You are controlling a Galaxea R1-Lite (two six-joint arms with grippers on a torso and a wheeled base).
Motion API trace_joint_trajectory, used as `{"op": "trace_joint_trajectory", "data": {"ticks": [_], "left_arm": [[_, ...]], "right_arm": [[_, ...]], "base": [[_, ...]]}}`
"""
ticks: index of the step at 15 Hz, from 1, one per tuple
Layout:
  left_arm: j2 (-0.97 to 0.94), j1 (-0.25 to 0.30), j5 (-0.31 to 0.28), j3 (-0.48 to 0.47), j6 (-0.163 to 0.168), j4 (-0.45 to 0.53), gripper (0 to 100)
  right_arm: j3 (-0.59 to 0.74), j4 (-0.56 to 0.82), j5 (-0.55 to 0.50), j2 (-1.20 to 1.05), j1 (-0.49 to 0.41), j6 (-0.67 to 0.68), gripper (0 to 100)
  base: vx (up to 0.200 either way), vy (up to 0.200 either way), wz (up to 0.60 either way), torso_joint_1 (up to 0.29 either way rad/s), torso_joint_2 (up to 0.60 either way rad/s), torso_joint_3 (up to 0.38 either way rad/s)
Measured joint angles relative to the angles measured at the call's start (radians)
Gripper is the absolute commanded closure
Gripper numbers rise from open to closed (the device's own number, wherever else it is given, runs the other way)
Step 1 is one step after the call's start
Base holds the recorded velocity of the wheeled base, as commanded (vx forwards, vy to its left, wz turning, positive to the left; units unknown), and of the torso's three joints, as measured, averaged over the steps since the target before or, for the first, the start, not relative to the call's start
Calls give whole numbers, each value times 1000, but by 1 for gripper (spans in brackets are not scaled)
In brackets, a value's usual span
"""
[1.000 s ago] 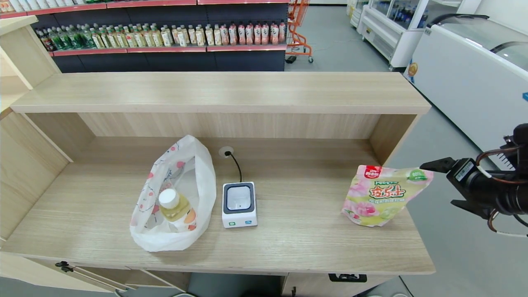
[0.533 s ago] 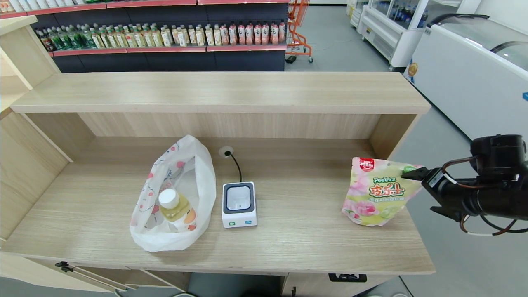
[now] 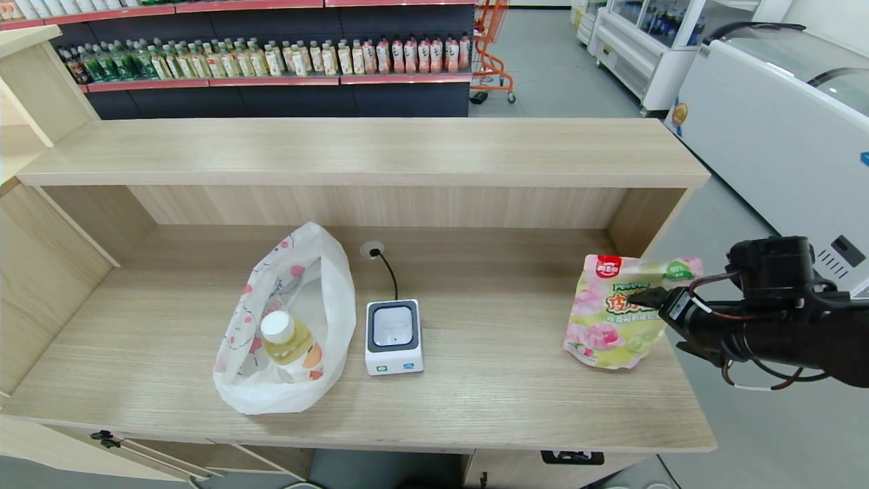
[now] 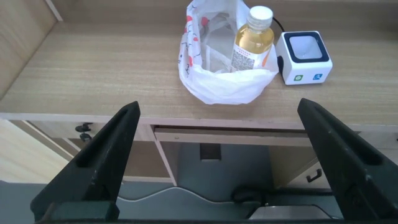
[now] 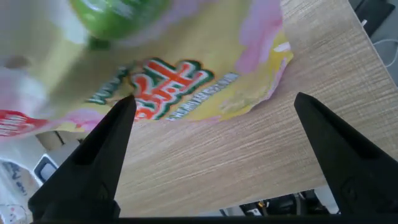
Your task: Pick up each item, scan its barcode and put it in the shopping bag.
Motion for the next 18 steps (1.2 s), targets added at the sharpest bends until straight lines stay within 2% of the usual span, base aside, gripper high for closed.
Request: {"op": "trace_joint_trajectory", "data": {"ticks": [4,7,11,18], "left_arm": [[0,0,0,0,0,0,0],[0,0,0,0,0,0,0],[0,0,0,0,0,0,0],[0,0,0,0,0,0,0]], "right_arm": [[74,3,53,-192,20,-11,0],[118,-4,81,-295,19,45,0],[103,-142,85,-251,-13,114,0],[70,-161,88,-108,-25,222,0]], "base": [[0,0,0,0,0,0],[0,0,0,0,0,0],[0,0,0,0,0,0],[0,0,0,0,0,0]]}}
